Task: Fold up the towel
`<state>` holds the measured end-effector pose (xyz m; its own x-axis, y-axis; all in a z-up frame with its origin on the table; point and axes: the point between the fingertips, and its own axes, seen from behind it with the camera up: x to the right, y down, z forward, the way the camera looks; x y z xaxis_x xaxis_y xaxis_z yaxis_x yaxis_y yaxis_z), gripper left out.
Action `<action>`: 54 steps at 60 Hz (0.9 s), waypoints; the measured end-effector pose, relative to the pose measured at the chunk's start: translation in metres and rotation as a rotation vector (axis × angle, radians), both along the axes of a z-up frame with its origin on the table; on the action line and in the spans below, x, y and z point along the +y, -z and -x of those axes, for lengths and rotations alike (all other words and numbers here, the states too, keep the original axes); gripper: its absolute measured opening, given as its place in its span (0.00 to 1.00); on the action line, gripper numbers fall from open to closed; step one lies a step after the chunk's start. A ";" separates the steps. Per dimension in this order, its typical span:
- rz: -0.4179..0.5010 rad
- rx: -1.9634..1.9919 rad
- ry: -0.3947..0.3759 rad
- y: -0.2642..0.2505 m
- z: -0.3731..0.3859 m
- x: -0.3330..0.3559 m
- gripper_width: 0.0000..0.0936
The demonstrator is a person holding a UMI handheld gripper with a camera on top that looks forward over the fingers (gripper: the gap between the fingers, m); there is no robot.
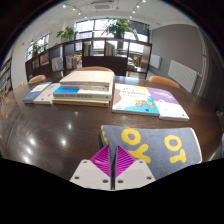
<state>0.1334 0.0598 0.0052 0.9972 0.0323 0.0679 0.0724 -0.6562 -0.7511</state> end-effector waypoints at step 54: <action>-0.190 -0.038 0.096 -0.147 -0.252 -0.043 0.91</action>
